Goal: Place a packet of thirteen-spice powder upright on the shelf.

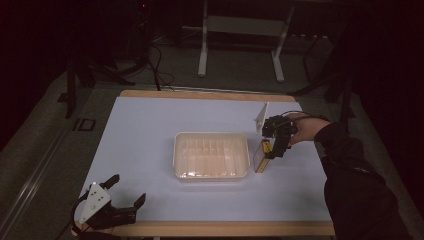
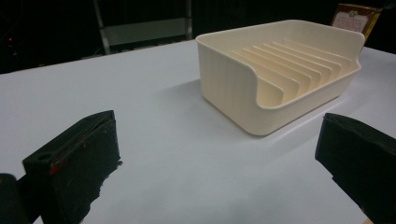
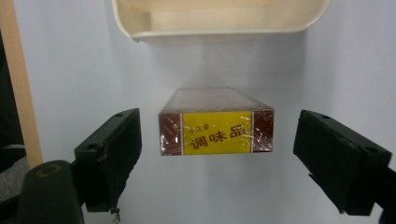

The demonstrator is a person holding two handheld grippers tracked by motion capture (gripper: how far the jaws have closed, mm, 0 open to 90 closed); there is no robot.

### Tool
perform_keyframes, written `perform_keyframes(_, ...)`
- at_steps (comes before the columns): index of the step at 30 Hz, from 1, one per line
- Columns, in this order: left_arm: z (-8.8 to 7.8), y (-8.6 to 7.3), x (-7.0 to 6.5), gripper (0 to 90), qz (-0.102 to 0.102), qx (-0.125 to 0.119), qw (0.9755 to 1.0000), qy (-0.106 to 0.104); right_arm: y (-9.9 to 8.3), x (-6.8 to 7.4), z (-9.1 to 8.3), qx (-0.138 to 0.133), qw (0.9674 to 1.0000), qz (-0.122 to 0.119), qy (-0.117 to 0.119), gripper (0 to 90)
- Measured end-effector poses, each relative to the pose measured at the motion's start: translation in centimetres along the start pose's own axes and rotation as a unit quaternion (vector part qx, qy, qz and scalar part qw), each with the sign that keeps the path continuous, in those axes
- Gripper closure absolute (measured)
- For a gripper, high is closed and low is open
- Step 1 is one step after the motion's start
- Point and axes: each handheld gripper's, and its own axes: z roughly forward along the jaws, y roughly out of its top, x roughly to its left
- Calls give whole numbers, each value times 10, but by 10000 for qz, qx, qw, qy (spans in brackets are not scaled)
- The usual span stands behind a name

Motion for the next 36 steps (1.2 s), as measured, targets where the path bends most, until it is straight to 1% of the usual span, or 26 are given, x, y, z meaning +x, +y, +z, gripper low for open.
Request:
perform_keyframes(1,0,0,0,0,0,1,10000,1,0,-1,5,21,10000,-28,55,172)
perform_keyframes(6,0,0,0,0,3,7,10000,-6,-1,-3,11,55,9999,23,142,184)
perform_keyframes(8,0,0,0,0,1,7,10000,-5,-2,-4,13,71,9998,14,194,208)
perform_keyframes(13,0,0,0,0,-5,17,10000,-2,-3,-5,14,86,9996,34,273,227)
perform_keyframes(14,0,0,0,0,-11,16,10000,-4,-3,-6,15,82,9996,3,275,228)
perform_keyframes(15,0,0,0,0,-13,14,10000,-6,-3,-5,15,112,9995,30,295,235)
perform_keyframes(17,0,0,0,0,-12,16,10000,-10,-3,-6,16,111,9994,-8,313,241)
perform_keyframes(19,0,-1,0,0,-8,26,10000,-12,-2,-6,17,112,9993,-17,343,273)
perform_keyframes(21,1,-1,0,0,-5,41,10000,-16,-1,-7,18,117,9993,-36,363,277)
perform_keyframes(22,1,-1,0,0,-14,45,10000,-23,-1,-7,19,158,9991,-4,384,301)
perform_keyframes(23,1,-1,0,0,-17,50,10000,-29,-1,-6,20,176,9990,0,405,302)
perform_keyframes(25,1,-1,0,0,-19,54,10000,-34,-1,-6,19,153,9993,-21,349,312)
perform_keyframes(26,1,-1,0,0,-29,48,10000,-38,-1,-6,19,194,9992,-1,340,315)
perform_keyframes(27,1,-1,0,0,-34,44,10000,-42,-1,-6,18,187,9993,-35,316,316)
perform_keyframes(31,1,-1,0,0,-33,51,10000,-44,-1,-5,13,194,9991,-70,367,317)
perform_keyframes(33,1,-1,-1,0,-32,49,10000,-50,-2,-4,11,229,9990,-52,373,318)
perform_keyframes(36,1,-1,-1,0,-40,44,10000,-51,-5,-5,5,157,9990,17,408,318)
